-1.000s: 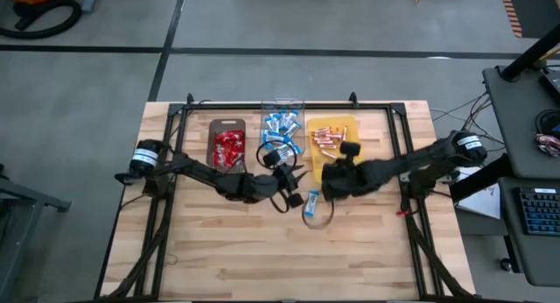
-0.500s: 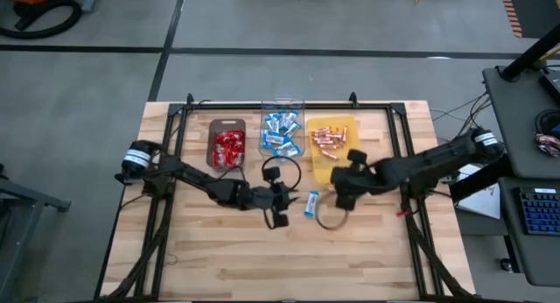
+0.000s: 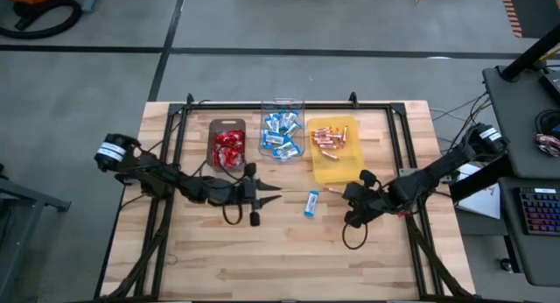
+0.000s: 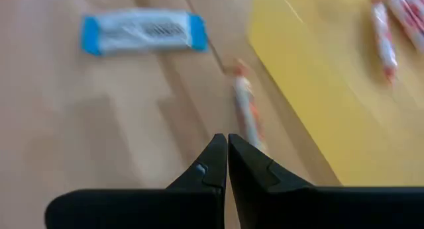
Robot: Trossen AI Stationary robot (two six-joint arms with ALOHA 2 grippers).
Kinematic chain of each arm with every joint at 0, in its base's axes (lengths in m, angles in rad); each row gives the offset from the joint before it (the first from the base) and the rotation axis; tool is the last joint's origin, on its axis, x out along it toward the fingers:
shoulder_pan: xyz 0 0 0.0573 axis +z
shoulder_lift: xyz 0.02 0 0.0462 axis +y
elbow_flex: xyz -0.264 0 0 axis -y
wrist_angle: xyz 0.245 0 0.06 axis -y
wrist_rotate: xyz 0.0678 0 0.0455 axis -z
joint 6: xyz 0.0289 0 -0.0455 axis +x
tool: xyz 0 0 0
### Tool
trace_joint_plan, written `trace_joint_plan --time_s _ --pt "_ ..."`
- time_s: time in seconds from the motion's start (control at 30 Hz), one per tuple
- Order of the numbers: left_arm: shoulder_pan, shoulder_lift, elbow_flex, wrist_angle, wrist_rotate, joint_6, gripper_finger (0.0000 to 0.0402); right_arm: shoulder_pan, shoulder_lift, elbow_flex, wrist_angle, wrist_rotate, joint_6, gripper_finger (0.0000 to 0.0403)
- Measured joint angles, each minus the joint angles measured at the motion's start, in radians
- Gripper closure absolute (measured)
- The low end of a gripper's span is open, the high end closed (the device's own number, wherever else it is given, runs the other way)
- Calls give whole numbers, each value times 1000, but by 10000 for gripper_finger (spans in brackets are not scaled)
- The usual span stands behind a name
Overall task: Sort candy
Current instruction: Put the white-red candy into the yellow bin
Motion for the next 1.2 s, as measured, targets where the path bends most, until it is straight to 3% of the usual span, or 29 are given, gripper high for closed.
trace_joint_plan --time_s 0.17,0.47,0.63,0.97,1.2 --pt "0 3 -25 41 0 0 323 0 23 -38 22 13 25 366" --pt "0 17 -27 43 -5 6 323 -30 68 -49 47 63 22 263" --pt "0 17 -28 44 -6 9 323 -58 137 -53 71 60 18 240" --pt "0 17 -28 44 -8 9 323 -104 245 -41 160 19 -26 251" --pt "0 17 -28 43 -8 8 323 -115 258 -42 186 -55 -53 313"
